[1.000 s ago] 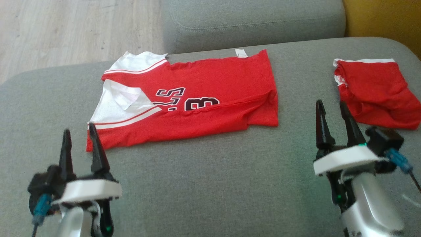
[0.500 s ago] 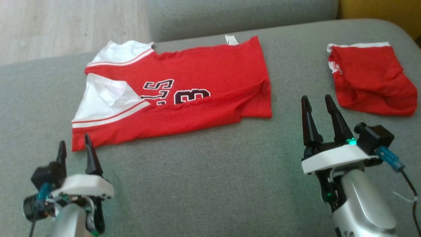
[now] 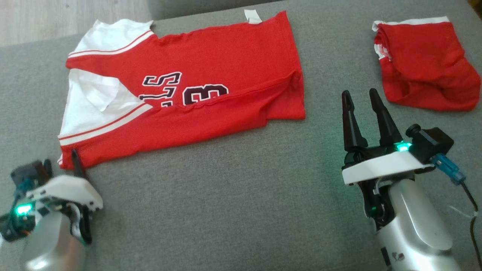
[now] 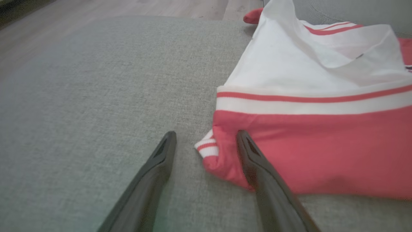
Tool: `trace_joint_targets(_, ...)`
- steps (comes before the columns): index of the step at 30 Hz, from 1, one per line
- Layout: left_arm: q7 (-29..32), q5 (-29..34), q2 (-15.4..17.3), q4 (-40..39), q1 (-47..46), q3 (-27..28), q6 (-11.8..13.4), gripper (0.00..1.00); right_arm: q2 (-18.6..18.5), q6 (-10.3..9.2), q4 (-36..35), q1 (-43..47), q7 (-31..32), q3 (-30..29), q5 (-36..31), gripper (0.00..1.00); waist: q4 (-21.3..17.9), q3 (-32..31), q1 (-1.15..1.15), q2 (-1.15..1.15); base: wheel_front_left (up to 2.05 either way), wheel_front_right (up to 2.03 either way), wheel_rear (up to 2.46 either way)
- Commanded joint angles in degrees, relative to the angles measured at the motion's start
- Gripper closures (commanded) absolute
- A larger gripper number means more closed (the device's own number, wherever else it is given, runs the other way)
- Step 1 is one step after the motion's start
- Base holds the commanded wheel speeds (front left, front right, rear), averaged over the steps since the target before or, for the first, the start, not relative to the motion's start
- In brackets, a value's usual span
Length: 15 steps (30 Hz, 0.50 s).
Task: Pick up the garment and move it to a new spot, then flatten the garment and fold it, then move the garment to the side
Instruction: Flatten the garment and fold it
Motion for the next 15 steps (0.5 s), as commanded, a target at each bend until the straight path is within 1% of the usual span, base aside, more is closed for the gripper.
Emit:
trace_joint_targets(1, 1.6, 0.4, 2.3, 0.9, -2.4, 0.5, -0.7, 0.0, 0.4, -0.05, -2.2, -1.6, -0.5, 1.3, 0.6, 0.0, -0.2, 0.6, -0.01, 0.0, 0.0, 0.0, 0.0)
trace_joint_targets(4, 3.8, 0.3, 2.3, 3.8, -3.5, -0.4, -2.1, 0.0, 0.4, -0.05, -2.1, -1.7, -0.5, 1.4, 1.0, 0.0, -0.1, 0.8, -0.01, 0.0, 0.0, 0.0, 0.0)
trace_joint_targets(5, 4.1, 0.3, 2.2, 4.5, -3.8, -0.6, -2.5, 0.74, 0.4, -0.05, -1.9, -1.7, -0.5, 1.4, 1.1, 0.0, 0.0, 0.8, -0.01, 0.0, 0.0, 0.0, 0.0)
trace_joint_targets(6, 4.0, 0.2, 2.2, 4.9, -4.1, -0.8, -2.8, 1.0, 0.4, -0.05, -1.6, -1.7, -0.5, 1.5, 1.1, 0.0, 0.2, 0.7, -0.01, 0.0, 0.0, 0.0, 0.0)
trace_joint_targets(8, 2.9, 0.2, 2.1, 5.3, -4.5, -1.1, -3.5, 1.0, 0.4, -0.05, -0.4, -1.8, -0.5, 1.9, 0.8, 0.0, 0.6, 0.4, -0.01, 0.0, 0.0, 0.0, 0.0)
trace_joint_targets(11, -0.6, -0.1, 1.9, 4.8, -5.1, -1.0, -3.9, 1.0, 0.4, -0.05, 3.1, -2.4, -0.4, 2.7, 0.0, 0.0, 1.4, -0.4, -0.01, 0.0, 0.0, 0.0, 0.0)
trace_joint_targets(13, -3.6, -0.1, 1.6, 3.7, -5.6, -1.2, -4.5, 1.0, 0.4, -0.05, 5.7, -3.3, 0.7, 3.2, 0.1, 0.0, 2.1, -0.9, -0.01, 0.0, 0.0, 0.0, 0.0)
trace_joint_targets(14, -3.6, -0.1, 1.6, 3.7, -5.6, -1.2, -4.5, 1.0, 0.4, -0.05, 5.7, -3.3, 0.7, 3.2, 0.1, 0.0, 2.1, -0.9, -0.01, 0.0, 0.0, 0.0, 0.0)
trace_joint_targets(15, -4.9, -0.1, 1.3, 3.0, -5.8, -1.3, -5.0, 1.0, 0.4, -0.05, 7.0, -3.9, 1.5, 3.3, -0.2, 0.0, 2.4, -1.2, -0.01, 0.0, 0.0, 0.0, 0.0)
